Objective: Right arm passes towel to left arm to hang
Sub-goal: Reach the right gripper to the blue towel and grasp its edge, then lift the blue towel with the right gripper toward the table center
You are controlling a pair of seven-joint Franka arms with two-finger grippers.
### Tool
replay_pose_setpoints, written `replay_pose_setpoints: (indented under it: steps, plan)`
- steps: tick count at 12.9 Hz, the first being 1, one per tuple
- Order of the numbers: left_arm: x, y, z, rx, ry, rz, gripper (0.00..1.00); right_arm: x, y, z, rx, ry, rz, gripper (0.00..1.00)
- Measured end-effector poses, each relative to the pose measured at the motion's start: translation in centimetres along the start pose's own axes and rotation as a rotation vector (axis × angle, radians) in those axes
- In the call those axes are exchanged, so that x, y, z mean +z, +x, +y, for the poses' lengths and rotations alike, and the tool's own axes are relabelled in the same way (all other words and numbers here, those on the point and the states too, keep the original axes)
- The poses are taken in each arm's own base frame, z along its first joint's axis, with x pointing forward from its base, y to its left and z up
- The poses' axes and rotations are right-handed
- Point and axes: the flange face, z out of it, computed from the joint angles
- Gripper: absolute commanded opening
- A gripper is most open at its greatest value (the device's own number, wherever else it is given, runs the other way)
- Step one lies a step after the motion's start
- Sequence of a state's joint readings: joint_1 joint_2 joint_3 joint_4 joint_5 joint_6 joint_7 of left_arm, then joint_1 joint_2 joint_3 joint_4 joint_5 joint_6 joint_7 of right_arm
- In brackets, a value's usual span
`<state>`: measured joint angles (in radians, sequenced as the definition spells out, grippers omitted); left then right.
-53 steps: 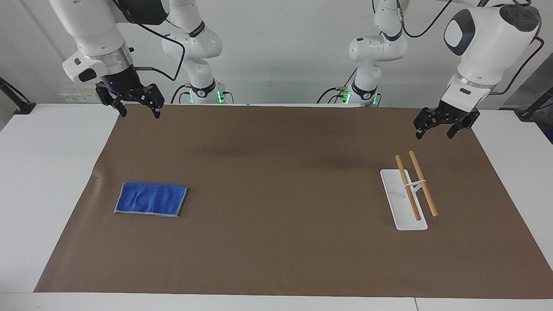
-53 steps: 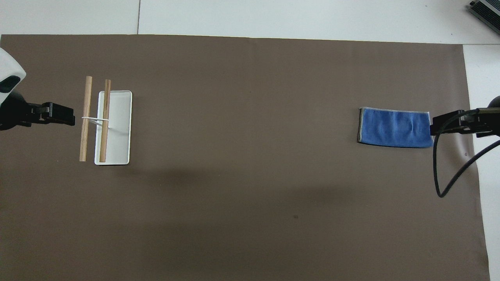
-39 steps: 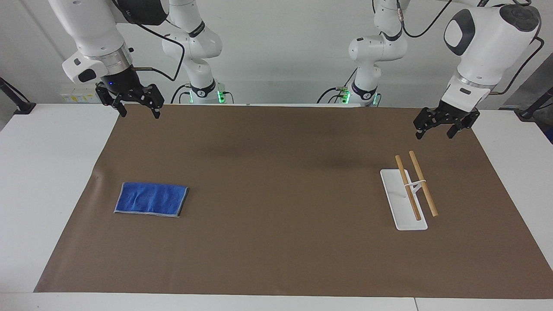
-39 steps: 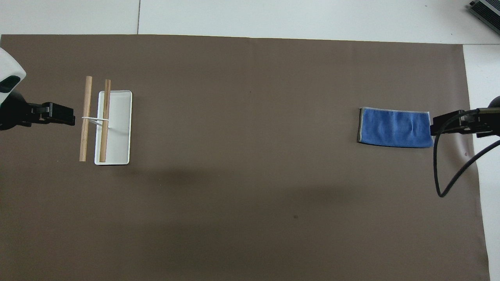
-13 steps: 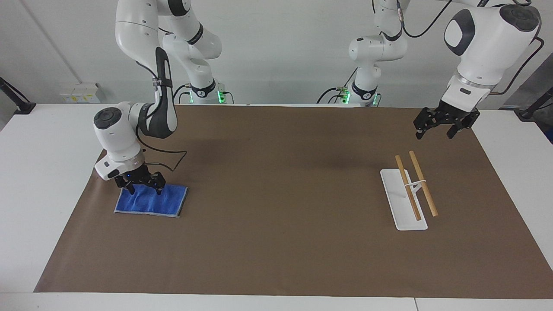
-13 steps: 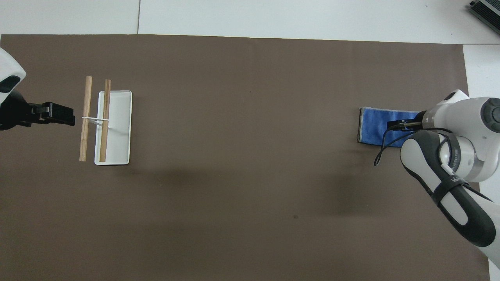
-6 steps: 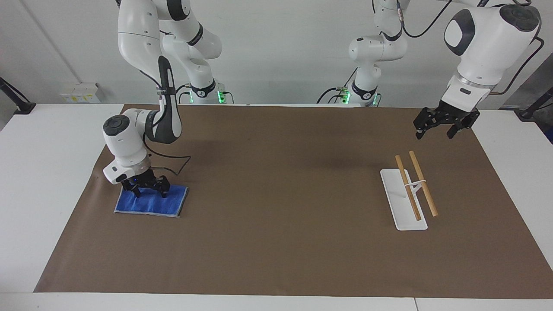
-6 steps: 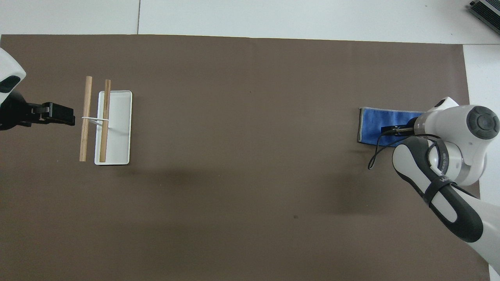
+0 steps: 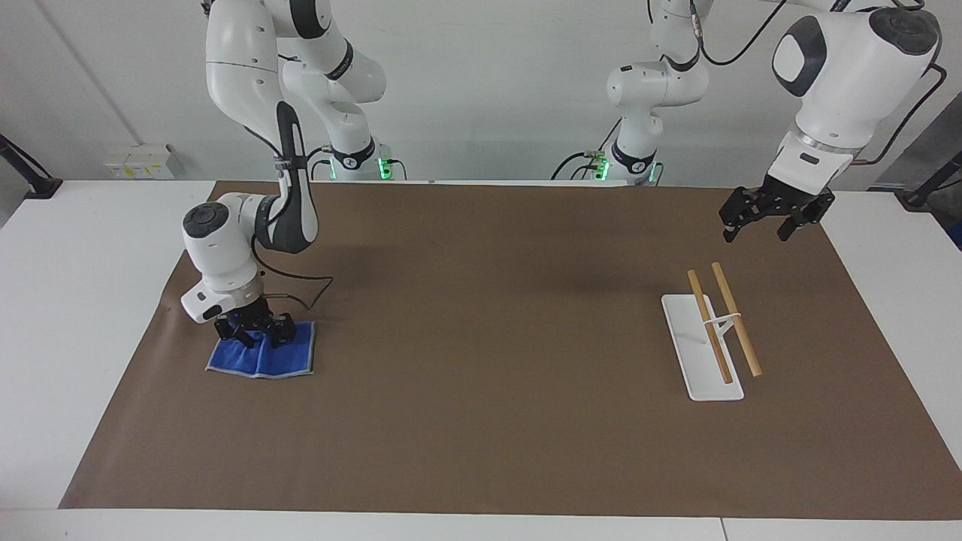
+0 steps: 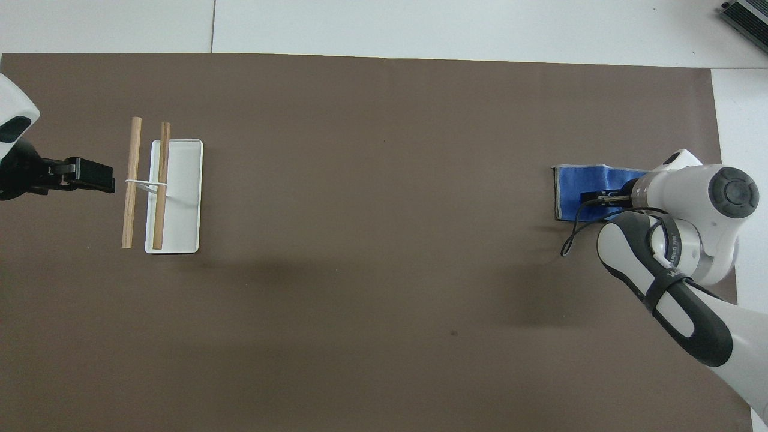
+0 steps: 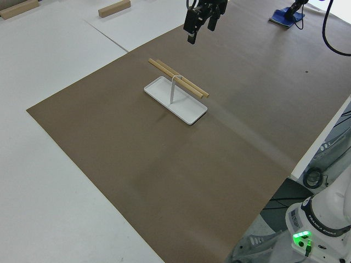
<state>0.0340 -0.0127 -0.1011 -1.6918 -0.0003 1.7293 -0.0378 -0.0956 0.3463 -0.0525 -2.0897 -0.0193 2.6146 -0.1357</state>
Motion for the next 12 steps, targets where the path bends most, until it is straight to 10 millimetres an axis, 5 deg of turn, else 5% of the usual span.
replay_pose_setpoints:
  steps: [6, 12]
  plan:
    - [0.0, 0.0, 0.0, 0.000, 0.000, 0.000, 1.00, -2.1, 1.0, -0.8, -0.014, -0.001, 0.042, 0.00]
    - [0.0, 0.0, 0.0, 0.000, 0.000, 0.000, 1.00, -11.9, 2.4, -6.1, -0.045, 0.036, 0.103, 0.00]
